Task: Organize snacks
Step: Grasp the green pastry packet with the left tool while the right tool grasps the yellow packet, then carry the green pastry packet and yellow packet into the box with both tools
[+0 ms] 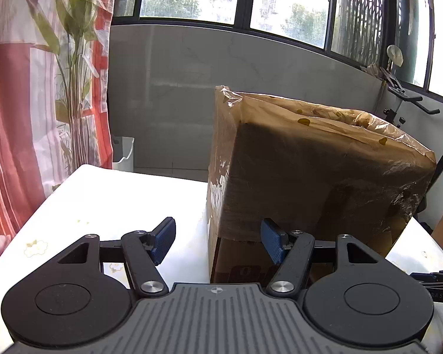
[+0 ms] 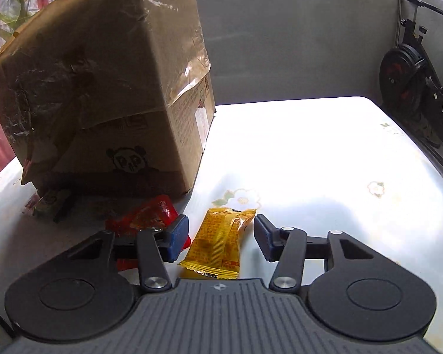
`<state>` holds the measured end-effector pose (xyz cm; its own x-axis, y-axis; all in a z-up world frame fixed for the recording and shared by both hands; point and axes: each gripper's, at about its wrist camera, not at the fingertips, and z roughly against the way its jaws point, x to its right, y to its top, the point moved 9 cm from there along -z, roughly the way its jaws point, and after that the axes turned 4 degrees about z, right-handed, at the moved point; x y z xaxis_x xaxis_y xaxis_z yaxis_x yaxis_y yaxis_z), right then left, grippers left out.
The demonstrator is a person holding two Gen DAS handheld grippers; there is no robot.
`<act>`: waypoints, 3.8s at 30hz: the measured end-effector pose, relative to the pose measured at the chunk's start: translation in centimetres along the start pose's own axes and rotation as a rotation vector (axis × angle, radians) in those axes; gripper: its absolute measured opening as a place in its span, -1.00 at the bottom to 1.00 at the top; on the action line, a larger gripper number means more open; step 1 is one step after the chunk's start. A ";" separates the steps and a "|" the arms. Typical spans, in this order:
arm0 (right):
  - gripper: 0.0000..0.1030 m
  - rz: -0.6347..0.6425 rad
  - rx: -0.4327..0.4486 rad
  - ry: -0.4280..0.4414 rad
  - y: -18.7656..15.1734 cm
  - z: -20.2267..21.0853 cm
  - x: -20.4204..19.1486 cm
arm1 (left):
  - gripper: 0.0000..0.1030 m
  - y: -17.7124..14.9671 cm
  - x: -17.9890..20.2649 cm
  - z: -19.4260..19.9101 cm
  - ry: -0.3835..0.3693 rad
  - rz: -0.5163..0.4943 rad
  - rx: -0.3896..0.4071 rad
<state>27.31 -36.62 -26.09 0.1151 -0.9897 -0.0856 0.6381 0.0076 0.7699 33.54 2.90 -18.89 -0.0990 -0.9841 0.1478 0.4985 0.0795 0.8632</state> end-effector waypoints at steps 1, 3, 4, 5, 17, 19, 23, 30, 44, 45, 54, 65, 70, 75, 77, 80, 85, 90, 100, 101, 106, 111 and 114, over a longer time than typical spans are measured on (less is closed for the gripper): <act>0.00 0.003 -0.008 -0.003 -0.1 -0.2 -0.1 | 0.29 -0.2 -0.1 -0.1 0.001 0.002 -0.005; 0.00 0.020 -0.020 -0.020 -0.3 -0.5 -0.2 | 0.29 -0.6 -0.1 -0.4 0.001 0.005 -0.016; -0.01 0.030 -0.017 -0.027 -0.3 -0.5 -0.3 | 0.29 -0.8 -0.1 -0.6 0.001 0.006 -0.024; -0.08 0.046 -0.019 -0.039 -0.4 -0.6 -0.5 | 0.29 -1.1 -0.2 -0.7 0.001 0.006 -0.032; -0.35 -0.023 0.115 0.021 1.1 3.0 -2.3 | 0.28 -5.8 0.8 -2.8 -0.035 -0.014 -0.166; -0.35 0.001 0.121 0.073 1.1 3.1 -3.9 | 0.28 -6.6 1.5 -3.2 -0.049 -0.022 -0.186; -0.35 0.081 0.114 0.127 0.5 2.2 -6.9 | 0.28 -7.6 3.0 -4.2 -0.078 -0.047 -0.220; -0.34 0.088 0.122 0.121 -0.4 1.7 -7.3 | 0.29 -8.7 6.0 -7.0 -0.112 -0.098 -0.255; -0.34 0.089 0.105 0.140 -0.9 0.8 -7.4 | 0.31 -10.2 7.0 -11.0 -0.082 -0.133 -0.276; -0.34 0.084 0.105 0.142 -0.9 0.8 -7.3 | 0.28 -10.4 7.3 -10.8 -0.086 -0.134 -0.272; -0.34 0.082 0.105 0.143 -0.8 0.6 -7.3 | 0.24 -12.8 7.9 -7.6 -0.125 -0.153 -0.295; -0.34 0.088 0.106 0.141 -0.9 0.5 -7.7 | 0.40 -14.2 7.2 -6.1 -0.095 -0.109 -0.302; -0.34 0.095 0.113 0.139 -1.0 0.6 -7.8 | 0.33 -14.4 7.0 -5.8 -0.083 -0.148 -0.293; -0.34 0.098 0.110 0.141 -1.0 0.6 -7.9 | 0.19 -14.3 6.7 -5.3 -0.101 -0.120 -0.299; -0.34 0.096 0.111 0.142 -1.0 0.5 -7.9 | 0.16 -14.4 6.8 -5.0 -0.112 -0.108 -0.300; -0.34 0.092 0.114 0.147 -1.0 0.5 -7.9 | 0.15 -14.5 7.2 -4.7 -0.130 -0.102 -0.304; -0.34 0.088 0.137 0.159 -0.8 0.9 -7.8 | 0.15 -13.5 7.8 -4.0 -0.152 -0.109 -0.276; -0.34 0.063 0.167 0.184 0.1 2.1 -7.1 | 0.15 -10.0 7.9 -2.1 -0.187 -0.099 -0.194; -0.34 0.106 0.431 0.230 9.9 9.7 -7.1 | 0.16 1.7 9.0 2.3 -0.261 -0.140 0.067; -0.34 0.115 0.469 0.239 11.6 10.5 -7.4 | 0.16 2.9 9.4 2.6 -0.265 -0.146 0.094; -0.34 0.137 0.519 0.266 17.0 10.2 -8.7 | 0.16 7.7 10.7 1.7 -0.281 -0.135 0.152; -0.34 0.154 0.437 0.254 19.8 6.2 -10.2 | 0.16 10.3 11.9 -2.3 -0.258 -0.127 0.128; -0.34 0.139 0.393 0.257 20.0 4.4 -10.6 | 0.17 10.6 12.1 -4.3 -0.233 -0.131 0.107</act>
<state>35.52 -26.60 -7.05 0.3945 -0.9154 -0.0803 0.2735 0.0335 0.9613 41.35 -8.87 -10.07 -0.3577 -0.9251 0.1277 0.3756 -0.0173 0.9266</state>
